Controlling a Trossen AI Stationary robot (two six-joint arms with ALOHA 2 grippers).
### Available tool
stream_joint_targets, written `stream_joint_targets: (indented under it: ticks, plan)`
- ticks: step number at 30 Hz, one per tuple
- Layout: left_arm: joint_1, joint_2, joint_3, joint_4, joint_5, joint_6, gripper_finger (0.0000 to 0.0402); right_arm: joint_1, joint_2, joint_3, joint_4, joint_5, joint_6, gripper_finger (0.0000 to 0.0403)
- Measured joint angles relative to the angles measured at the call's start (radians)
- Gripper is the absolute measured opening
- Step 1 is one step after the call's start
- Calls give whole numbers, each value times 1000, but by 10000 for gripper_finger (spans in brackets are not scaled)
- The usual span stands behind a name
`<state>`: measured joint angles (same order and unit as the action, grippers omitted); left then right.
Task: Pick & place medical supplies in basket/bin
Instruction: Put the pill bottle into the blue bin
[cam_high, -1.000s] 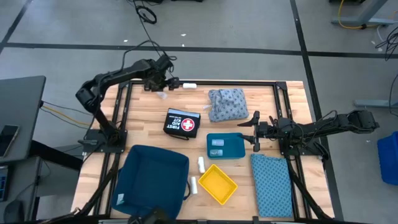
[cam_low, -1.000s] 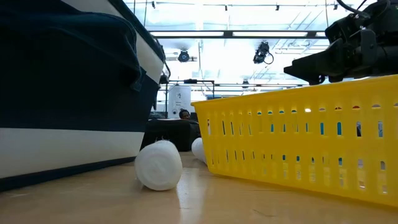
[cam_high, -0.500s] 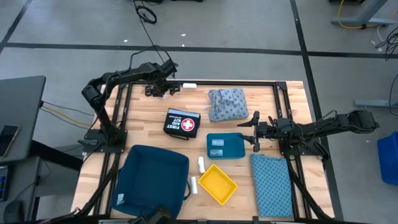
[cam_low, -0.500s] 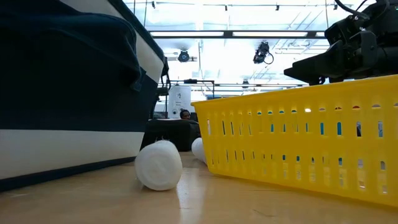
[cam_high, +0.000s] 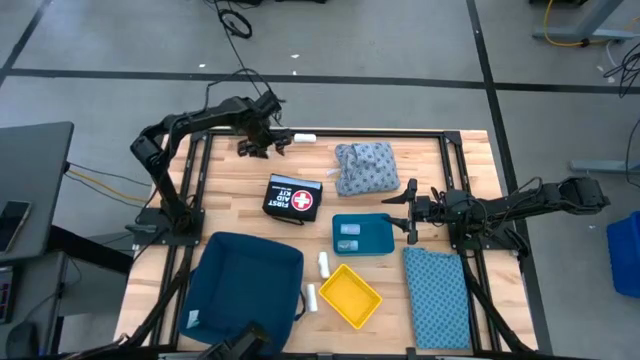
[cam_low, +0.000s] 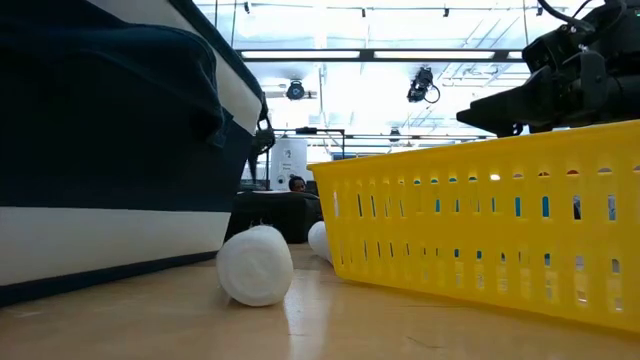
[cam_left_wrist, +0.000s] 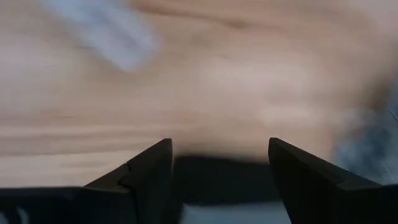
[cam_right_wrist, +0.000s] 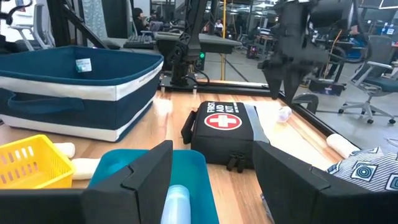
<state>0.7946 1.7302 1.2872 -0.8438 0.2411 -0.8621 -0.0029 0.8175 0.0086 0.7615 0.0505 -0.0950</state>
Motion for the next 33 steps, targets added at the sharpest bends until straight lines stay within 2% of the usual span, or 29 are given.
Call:
stream_joint_targets:
  ticks: [2, 4, 6, 9, 15, 18, 22, 25, 28, 33]
  plan:
    - [21, 0, 17, -2, 109, 122, 252, 0, 0, 0, -3, 0, -10, 233]
    - [37, 0, 42, -48, 151, 248, 252, 0, 0, 0, -4, 0, -18, 233]
    - [46, 0, 67, -100, 144, 413, 252, 0, 0, 0, -4, 0, -22, 233]
    - [47, 0, 100, -166, 60, 662, 252, 0, 0, 0, -7, 0, -22, 233]
    - [48, 0, 220, -206, 43, 873, 252, 0, 0, 0, -29, 0, -17, 233]
    - [27, -2, 267, -207, -82, 1050, 252, 0, 0, 0, -36, 0, -23, 233]
    - [-13, -1, 281, -197, -321, 1447, 252, -1, 0, 0, -36, 0, -26, 233]
    - [-30, 12, 275, -128, -451, 1731, 252, -1, 0, 0, -36, 0, -26, 233]
    - [-21, 45, 266, -16, -479, 1872, 252, -1, 0, 0, -35, 0, -26, 233]
    - [40, 110, 266, 179, -492, 1913, 252, -1, 0, 0, -35, 0, -22, 233]
